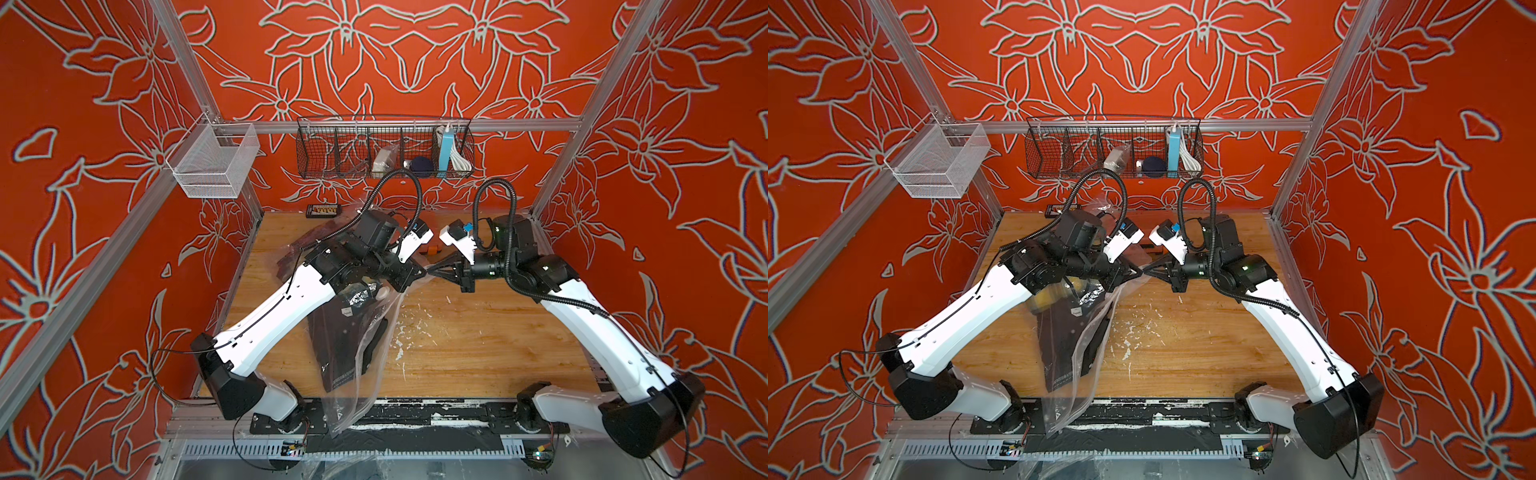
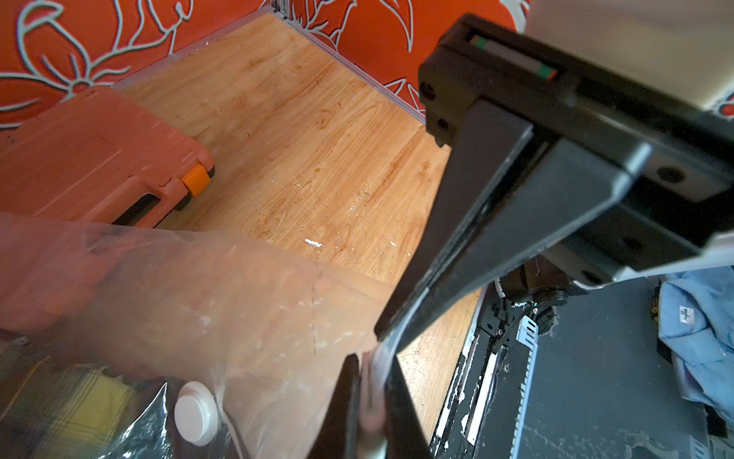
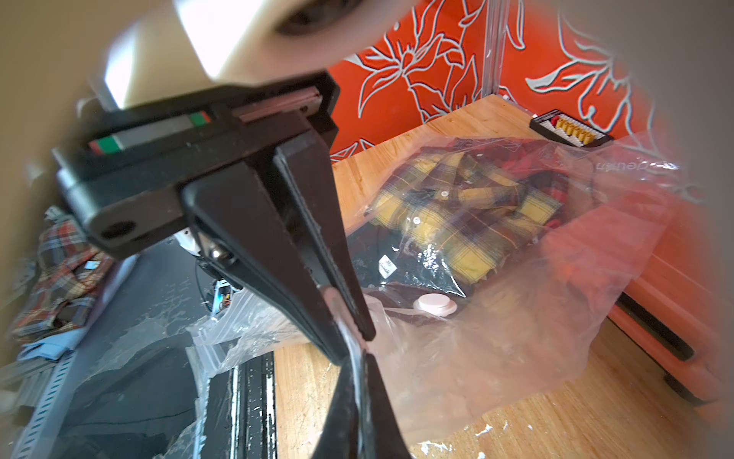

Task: Place the folded shirt into the vacuum bag
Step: Close the vacuum bag at the center of the board.

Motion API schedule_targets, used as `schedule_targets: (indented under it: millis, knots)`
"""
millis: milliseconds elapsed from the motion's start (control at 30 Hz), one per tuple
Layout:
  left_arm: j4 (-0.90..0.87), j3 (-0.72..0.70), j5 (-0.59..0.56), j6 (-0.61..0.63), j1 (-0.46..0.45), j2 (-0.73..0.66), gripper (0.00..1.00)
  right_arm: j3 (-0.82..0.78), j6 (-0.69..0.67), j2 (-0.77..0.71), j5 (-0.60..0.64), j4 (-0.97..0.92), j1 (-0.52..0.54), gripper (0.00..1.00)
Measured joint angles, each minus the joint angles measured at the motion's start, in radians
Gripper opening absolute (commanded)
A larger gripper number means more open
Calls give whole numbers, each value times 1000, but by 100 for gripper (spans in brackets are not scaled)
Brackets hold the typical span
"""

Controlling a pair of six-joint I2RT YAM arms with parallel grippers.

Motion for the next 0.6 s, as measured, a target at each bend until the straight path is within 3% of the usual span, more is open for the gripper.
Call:
schedule_targets:
  millis: [267, 600]
  knots:
    - [54, -82, -12, 0, -14, -5, 4, -61, -20, -21, 40, 7, -4, 0]
    - [31, -89, -53, 0, -39, -26, 7, -61, -53, -27, 16, -7, -11, 0]
